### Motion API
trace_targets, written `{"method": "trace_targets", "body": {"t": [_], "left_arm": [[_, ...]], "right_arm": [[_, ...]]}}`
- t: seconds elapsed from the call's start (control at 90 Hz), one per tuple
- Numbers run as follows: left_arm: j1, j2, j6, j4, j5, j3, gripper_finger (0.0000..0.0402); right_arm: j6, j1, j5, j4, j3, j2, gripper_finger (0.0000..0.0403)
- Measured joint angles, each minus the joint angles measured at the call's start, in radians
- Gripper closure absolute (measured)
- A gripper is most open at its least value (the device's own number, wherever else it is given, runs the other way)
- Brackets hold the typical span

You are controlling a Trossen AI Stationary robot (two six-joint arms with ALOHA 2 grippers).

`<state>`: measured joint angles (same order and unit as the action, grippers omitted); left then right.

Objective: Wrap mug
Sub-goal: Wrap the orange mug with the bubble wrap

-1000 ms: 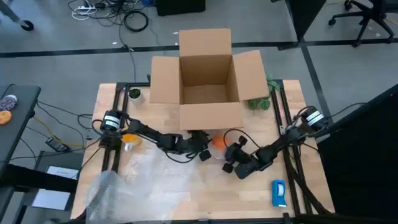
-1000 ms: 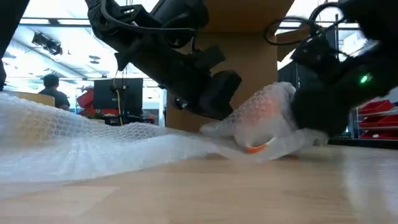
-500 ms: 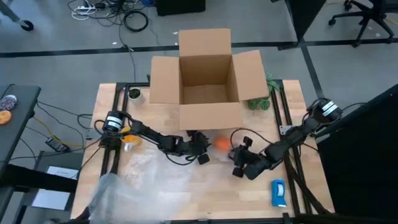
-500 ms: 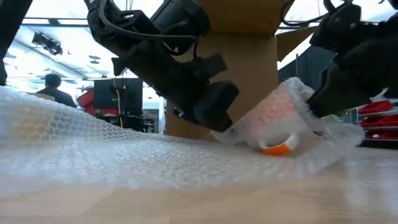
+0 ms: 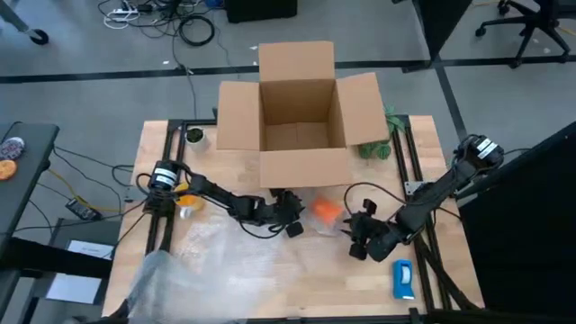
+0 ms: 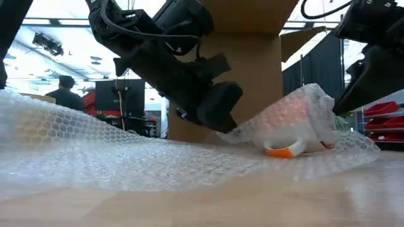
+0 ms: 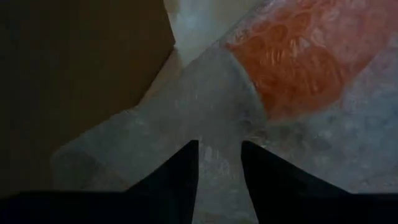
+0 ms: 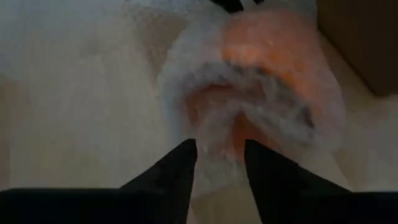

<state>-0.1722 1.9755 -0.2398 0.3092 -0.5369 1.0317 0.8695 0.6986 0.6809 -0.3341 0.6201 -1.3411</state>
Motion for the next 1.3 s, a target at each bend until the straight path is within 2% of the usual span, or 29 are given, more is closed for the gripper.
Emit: {"method": "trace_targets", "body": {"t": [0.133,0.222,0.389,0.556,0.667,0.756,0.856,1.3], "left_arm": [[0.000,0.000,0.000,-0.001,0.000,0.000,0.0294],[0.000,-0.001,0.000,-0.001,0.000,0.000,0.0294],[0.000,-0.002,0.000,-0.001,0.000,0.001,0.0294],[0.000,-0.002,0.000,0.003,0.000,0.002,0.0294],[0.000,-0.002,0.000,0.012,0.016,0.002,0.0294],[0.001,-0.002,0.000,0.012,0.018,0.002,0.0294],[0.001,-0.002,0.000,0.010,0.018,0.002,0.0294],[0.000,-0.002,0.000,0.001,0.030,0.002,0.0294]], "right_arm": [[0.072,0.001,0.015,0.004,0.000,-0.026,0.0349],[0.055,0.003,0.078,0.098,-0.001,-0.070,0.0392],[0.038,-0.025,0.155,0.249,0.000,-0.221,0.0402],[0.066,-0.082,0.353,0.388,-0.001,-0.391,0.0403],[0.001,-0.130,0.394,0.532,-0.001,-0.469,0.0403],[-0.074,-0.159,0.395,0.627,-0.001,-0.501,0.0403],[-0.113,-0.172,0.379,0.653,0.000,-0.503,0.0403],[-0.102,-0.071,0.187,0.403,0.001,-0.312,0.0403]]}}
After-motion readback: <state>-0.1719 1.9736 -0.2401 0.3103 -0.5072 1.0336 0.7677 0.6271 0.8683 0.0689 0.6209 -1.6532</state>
